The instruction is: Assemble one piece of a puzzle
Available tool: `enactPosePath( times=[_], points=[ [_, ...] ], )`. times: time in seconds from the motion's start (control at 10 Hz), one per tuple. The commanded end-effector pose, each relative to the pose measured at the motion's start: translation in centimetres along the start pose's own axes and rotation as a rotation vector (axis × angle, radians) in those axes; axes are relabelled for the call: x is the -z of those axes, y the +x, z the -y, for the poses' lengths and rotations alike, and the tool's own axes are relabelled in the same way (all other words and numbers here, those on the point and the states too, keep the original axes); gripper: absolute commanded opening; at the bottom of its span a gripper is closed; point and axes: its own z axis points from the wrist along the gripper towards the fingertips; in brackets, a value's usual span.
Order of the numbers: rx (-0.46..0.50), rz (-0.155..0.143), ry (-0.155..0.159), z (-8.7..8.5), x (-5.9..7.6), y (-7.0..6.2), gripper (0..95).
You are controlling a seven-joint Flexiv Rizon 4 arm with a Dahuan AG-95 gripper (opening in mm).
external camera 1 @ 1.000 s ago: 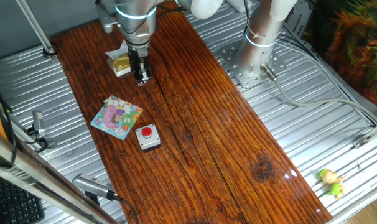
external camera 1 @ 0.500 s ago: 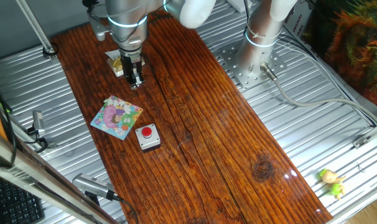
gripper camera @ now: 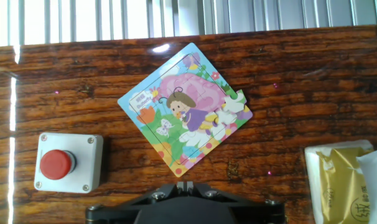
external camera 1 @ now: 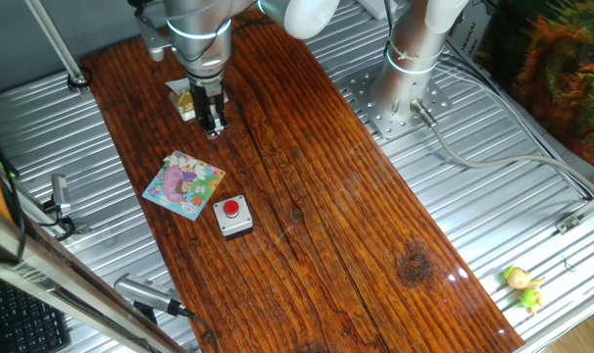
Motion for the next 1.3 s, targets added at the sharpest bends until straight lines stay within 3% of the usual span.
enactPosePath(
  times=[0.1,0.2,0.3,0.5,0.6,0.8,1.0,1.3],
  points=[
    [0.001,-0.033,0.005,0.0,0.1,0.0,0.0],
    [0.008,-0.045,0.017,0.2,-0.4,-0.2,0.0],
    [0.031,-0.039,0.031,1.0,-1.6,-1.0,0.0],
    [0.086,-0.041,0.039,3.7,-4.7,-4.2,0.0],
    [0.096,-0.045,0.036,4.2,-5.0,-5.3,0.0],
    [0.144,-0.046,0.034,5.7,-5.5,-9.6,0.0],
    [0.168,-0.052,0.030,6.5,-5.8,-12.3,0.0],
    [0.177,-0.054,0.033,6.0,-5.4,-13.5,0.0]
  ],
)
